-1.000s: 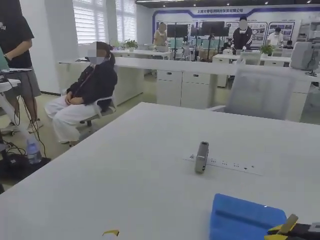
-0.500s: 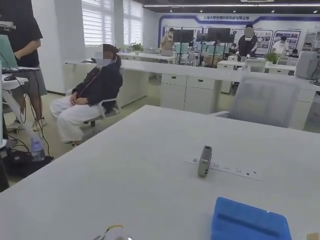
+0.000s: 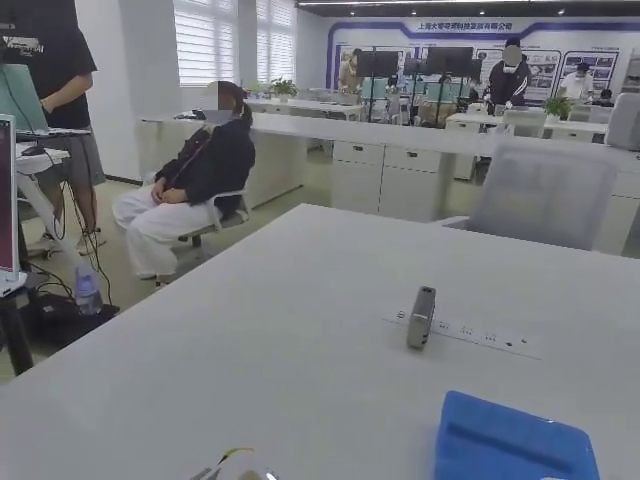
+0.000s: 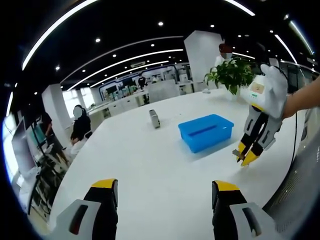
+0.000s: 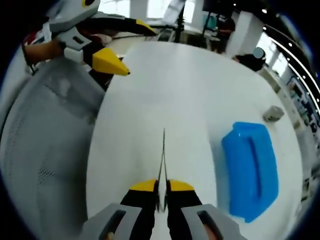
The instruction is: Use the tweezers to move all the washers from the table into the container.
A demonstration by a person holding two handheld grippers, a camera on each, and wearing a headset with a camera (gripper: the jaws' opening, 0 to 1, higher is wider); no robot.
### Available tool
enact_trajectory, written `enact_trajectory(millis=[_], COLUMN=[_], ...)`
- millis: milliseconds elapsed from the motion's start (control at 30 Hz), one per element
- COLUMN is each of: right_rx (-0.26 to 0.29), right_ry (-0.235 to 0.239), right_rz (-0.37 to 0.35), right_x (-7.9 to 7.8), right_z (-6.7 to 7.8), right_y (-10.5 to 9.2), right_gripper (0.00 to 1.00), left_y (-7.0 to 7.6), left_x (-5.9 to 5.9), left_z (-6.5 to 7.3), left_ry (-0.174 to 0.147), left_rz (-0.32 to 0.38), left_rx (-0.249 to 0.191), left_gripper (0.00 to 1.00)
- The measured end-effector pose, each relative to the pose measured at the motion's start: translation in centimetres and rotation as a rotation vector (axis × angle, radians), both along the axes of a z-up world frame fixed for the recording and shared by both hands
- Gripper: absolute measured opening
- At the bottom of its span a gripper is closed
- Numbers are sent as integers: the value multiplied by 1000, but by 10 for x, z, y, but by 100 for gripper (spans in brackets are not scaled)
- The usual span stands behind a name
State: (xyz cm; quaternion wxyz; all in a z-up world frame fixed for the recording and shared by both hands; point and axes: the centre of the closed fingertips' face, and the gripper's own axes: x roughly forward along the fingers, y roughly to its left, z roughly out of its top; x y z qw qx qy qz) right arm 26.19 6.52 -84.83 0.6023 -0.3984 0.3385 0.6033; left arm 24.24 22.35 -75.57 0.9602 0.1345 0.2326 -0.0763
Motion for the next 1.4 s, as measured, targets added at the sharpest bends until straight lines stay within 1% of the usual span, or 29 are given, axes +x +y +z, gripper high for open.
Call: enact_trajectory(millis=[67, 200, 300, 333, 367, 433, 533, 600, 667, 733, 767, 800, 833, 867, 900, 933, 967, 1033, 1067, 1100, 1133, 1167, 1200, 1267, 1333, 1400], right_rx=[-2, -20, -36, -43, -33, -33, -43, -54, -61, -65, -65, -52, -24, -16, -6, 4, 49, 129, 192, 227, 264, 279, 302, 342, 370, 387], right_ry=[-5, 3, -11, -15, -17, -13, -30, -37, -47, -58, -46, -24, -13, -13, 0, 7, 26, 53, 72, 86, 98, 100, 90, 55, 23, -12], right_rz=[18, 32, 50, 49, 52, 45, 79, 83, 86, 72, 63, 32, -6, -21, -66, -90, -171, -264, -341, -393, -461, -499, -540, -617, -667, -707], right_x=[-1, -4, -4, -4, -4, -3, -4, -3, -2, 1, -1, -3, -4, -4, -4, -5, -6, -9, -11, -12, -12, -13, -14, -15, -15, -17], right_z=[-6, -16, -20, -20, -19, -19, -19, -19, -18, -17, -16, -15, -12, -9, -6, -4, 5, 19, 30, 36, 42, 46, 51, 61, 67, 72], right_y=[2, 2, 0, -1, 0, -1, 0, 1, 1, 1, 1, 1, 1, 0, -4, -5, -9, -11, -14, -17, -24, -29, -36, -48, -57, -68], right_gripper=[3, 4, 4, 4, 4, 4, 4, 5, 7, 10, 12, 14, 14, 14, 14, 16, 19, 23, 27, 31, 35, 41, 45, 54, 64, 68], left_y=[0, 0, 0, -1, -1, -1, 0, 0, 0, -1, -1, -1, -2, -2, -4, -4, -7, -11, -13, -15, -17, -19, -22, -25, -27, -30], left_x=[0, 0, 0, 0, 0, 0, 1, 1, 1, 1, 1, 1, 1, 1, 1, 1, 1, 0, 0, 0, -1, -1, -1, -2, -2, -3], left_z=[-1, -1, -2, -2, -2, -2, -2, -3, -3, -3, -3, -3, -3, -3, -3, -3, -3, -2, -2, -2, -2, -2, -1, -2, -2, -1], left_ry=[3, 8, 11, 12, 13, 13, 14, 15, 15, 16, 15, 16, 18, 18, 16, 16, 16, 14, 15, 16, 17, 15, 11, 16, 20, 17], left_rz=[1, 1, 0, -1, -2, -2, 0, 1, 1, -1, -3, -4, -7, -10, -15, -18, -31, -45, -57, -65, -77, -86, -98, -115, -125, -136], left_rx=[1, 3, 4, 4, 6, 9, 10, 8, 8, 9, 11, 12, 14, 14, 12, 11, 12, 16, 19, 19, 21, 22, 18, 10, 9, 1], left_gripper=[78, 78, 78, 78, 78, 78, 78, 78, 78, 79, 78, 79, 79, 79, 79, 79, 79, 80, 80, 81, 81, 80, 80, 82, 83, 84])
